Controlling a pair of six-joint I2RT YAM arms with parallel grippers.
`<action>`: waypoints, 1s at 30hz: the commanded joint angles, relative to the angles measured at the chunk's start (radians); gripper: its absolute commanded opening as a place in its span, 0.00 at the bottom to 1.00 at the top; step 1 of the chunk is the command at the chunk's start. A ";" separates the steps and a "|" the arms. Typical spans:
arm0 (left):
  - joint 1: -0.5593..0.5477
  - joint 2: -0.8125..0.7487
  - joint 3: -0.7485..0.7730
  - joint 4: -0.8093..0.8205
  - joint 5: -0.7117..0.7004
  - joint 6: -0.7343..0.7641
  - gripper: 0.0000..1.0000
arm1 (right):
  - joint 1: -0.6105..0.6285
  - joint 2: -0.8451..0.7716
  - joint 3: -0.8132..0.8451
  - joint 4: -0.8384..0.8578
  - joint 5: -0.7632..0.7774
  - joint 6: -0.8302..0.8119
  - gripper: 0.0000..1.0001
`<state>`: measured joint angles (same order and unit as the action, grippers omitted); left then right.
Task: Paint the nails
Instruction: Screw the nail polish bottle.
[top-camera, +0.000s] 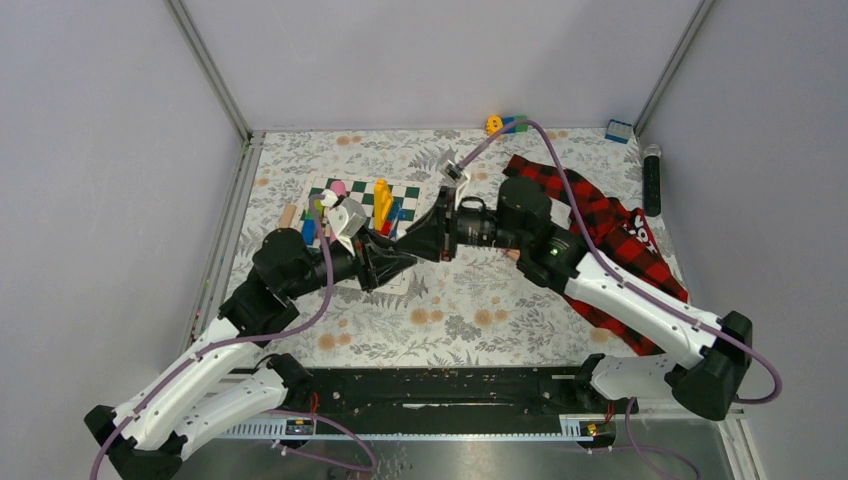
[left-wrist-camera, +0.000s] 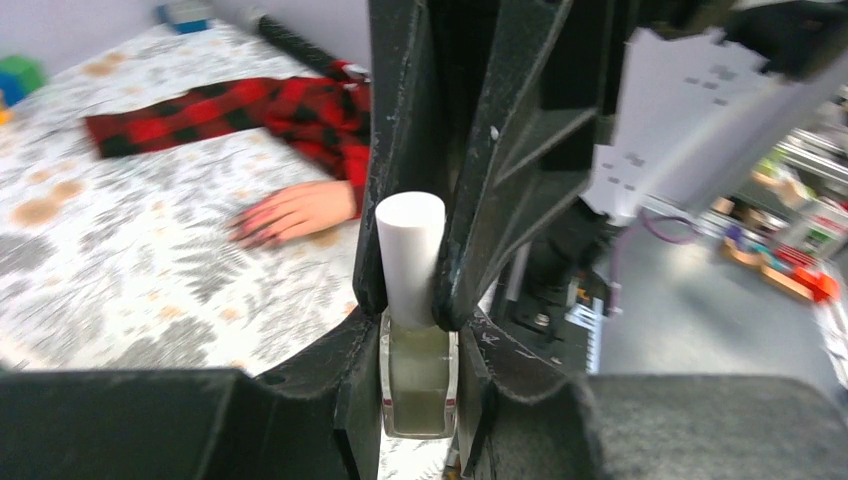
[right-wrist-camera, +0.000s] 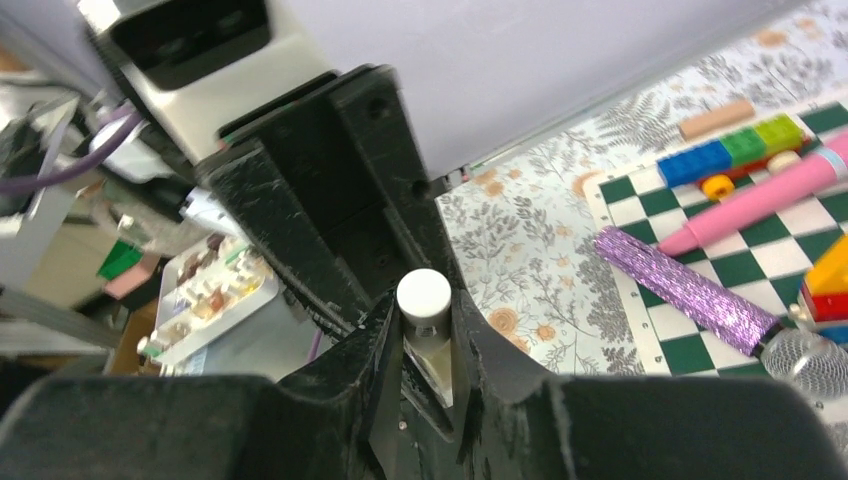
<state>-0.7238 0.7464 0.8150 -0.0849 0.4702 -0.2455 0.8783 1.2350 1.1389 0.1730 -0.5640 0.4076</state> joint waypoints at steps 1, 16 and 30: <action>-0.003 0.012 0.006 0.102 -0.310 0.048 0.00 | 0.085 0.130 0.047 -0.135 0.035 0.147 0.00; -0.004 0.065 -0.004 0.041 -0.552 0.043 0.00 | 0.224 0.338 0.252 -0.288 0.395 0.239 0.00; -0.017 0.043 -0.006 0.073 -0.425 0.079 0.00 | 0.197 0.235 0.278 -0.315 0.530 0.111 0.55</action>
<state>-0.7326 0.7925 0.7761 -0.2440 -0.0166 -0.1741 1.0168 1.5070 1.3823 -0.0971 0.0490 0.5529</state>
